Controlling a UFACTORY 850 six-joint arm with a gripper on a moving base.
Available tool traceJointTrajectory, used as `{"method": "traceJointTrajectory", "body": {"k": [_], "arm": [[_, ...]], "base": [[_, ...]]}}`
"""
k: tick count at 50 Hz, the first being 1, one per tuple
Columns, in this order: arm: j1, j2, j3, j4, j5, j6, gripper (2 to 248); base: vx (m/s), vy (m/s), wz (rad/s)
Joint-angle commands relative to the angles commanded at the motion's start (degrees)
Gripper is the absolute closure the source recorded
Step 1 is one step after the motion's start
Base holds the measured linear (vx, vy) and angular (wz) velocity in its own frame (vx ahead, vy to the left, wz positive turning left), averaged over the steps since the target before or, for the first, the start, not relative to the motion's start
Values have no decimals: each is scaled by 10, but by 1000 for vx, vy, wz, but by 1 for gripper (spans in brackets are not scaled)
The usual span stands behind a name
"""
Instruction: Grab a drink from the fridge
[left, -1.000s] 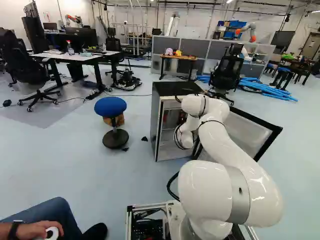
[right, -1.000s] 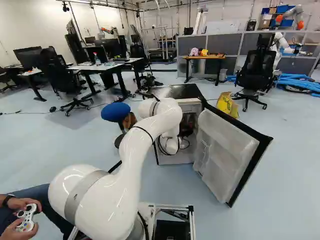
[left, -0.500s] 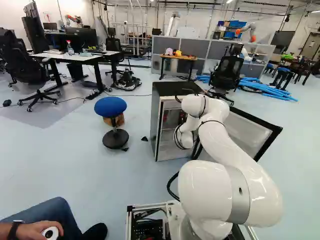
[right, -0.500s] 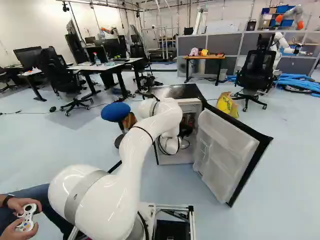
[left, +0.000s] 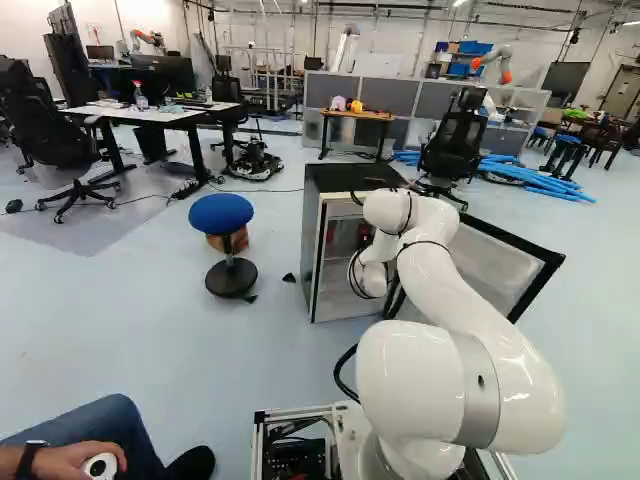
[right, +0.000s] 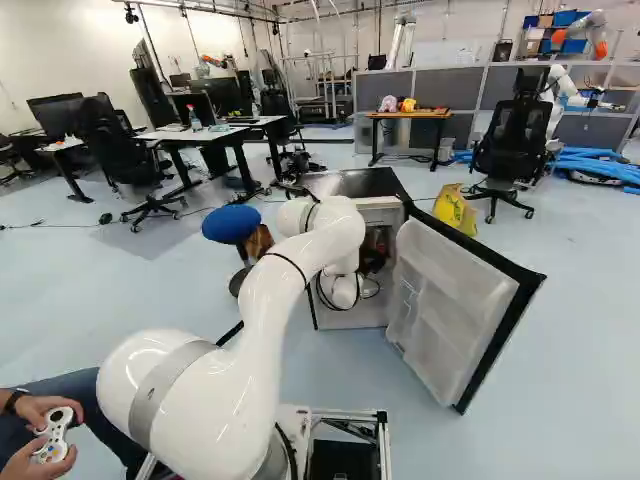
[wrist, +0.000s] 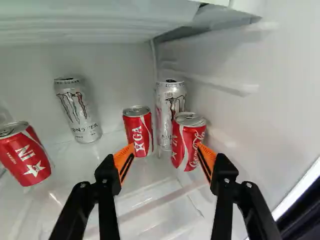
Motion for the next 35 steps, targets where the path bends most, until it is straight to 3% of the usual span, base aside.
{"method": "traceJointTrajectory", "body": {"k": [35], "arm": [[-10,-8,-14,0,0,0,68]], "base": [[0,0,0]]}}
